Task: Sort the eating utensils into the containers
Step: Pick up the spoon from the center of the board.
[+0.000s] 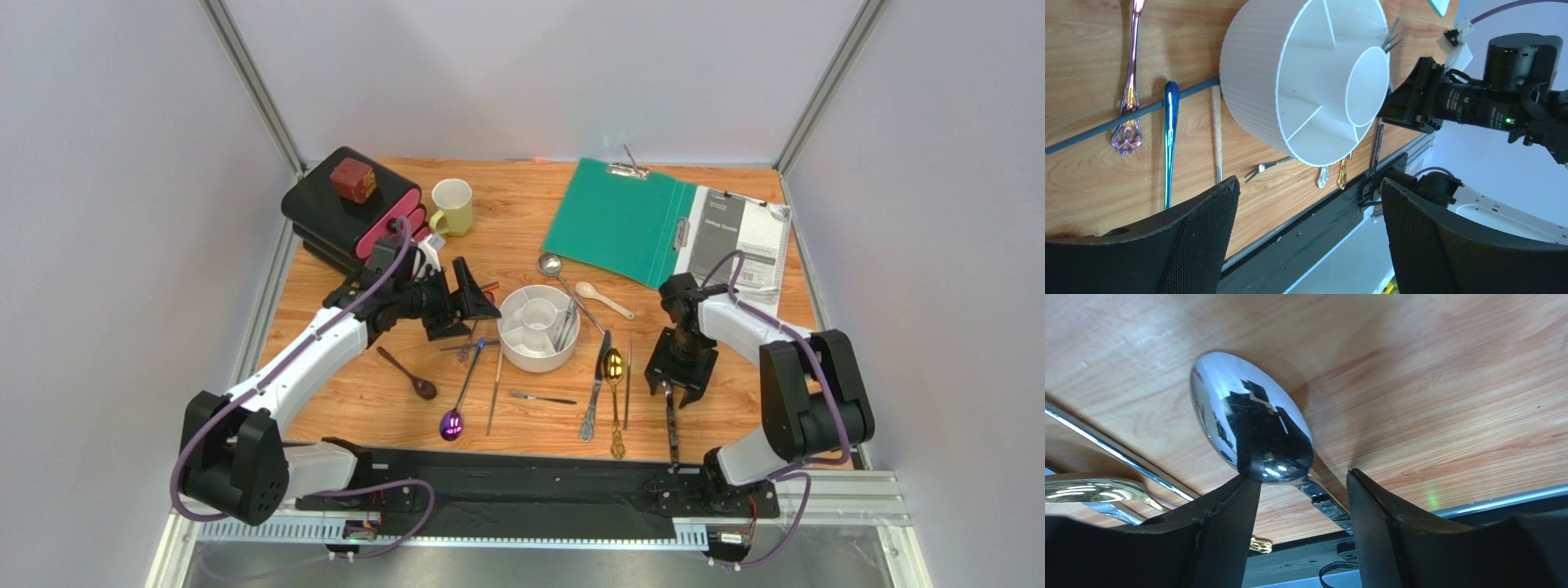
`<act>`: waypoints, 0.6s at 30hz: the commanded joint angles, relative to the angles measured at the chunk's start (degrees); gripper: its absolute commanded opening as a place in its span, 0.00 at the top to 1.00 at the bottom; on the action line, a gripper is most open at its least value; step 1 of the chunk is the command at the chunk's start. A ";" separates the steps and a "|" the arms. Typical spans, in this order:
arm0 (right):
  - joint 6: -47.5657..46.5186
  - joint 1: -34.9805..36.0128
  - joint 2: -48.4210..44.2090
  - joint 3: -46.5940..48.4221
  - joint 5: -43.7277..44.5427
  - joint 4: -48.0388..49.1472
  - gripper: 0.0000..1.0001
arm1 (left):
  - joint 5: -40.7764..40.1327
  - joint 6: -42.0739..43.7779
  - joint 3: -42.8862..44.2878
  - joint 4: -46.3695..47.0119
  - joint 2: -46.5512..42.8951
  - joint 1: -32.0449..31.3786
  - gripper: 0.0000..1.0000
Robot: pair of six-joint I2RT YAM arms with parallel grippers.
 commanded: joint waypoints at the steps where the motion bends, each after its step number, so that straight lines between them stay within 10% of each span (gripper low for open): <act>1: 0.33 0.08 3.93 3.47 0.07 2.03 0.41 | 1.60 -0.08 3.84 3.44 0.80 -0.43 0.10; 6: 0.24 0.08 6.22 4.53 -4.15 4.49 0.44 | 2.57 2.91 4.90 1.67 1.16 -0.43 0.11; 10: -1.16 0.25 10.17 7.25 -6.44 2.83 0.87 | -0.42 6.07 7.70 -3.15 -1.30 -0.43 0.11; 18: -2.40 1.40 9.31 10.95 -6.71 1.51 1.00 | -1.83 7.04 8.77 -4.13 -0.96 -0.25 0.11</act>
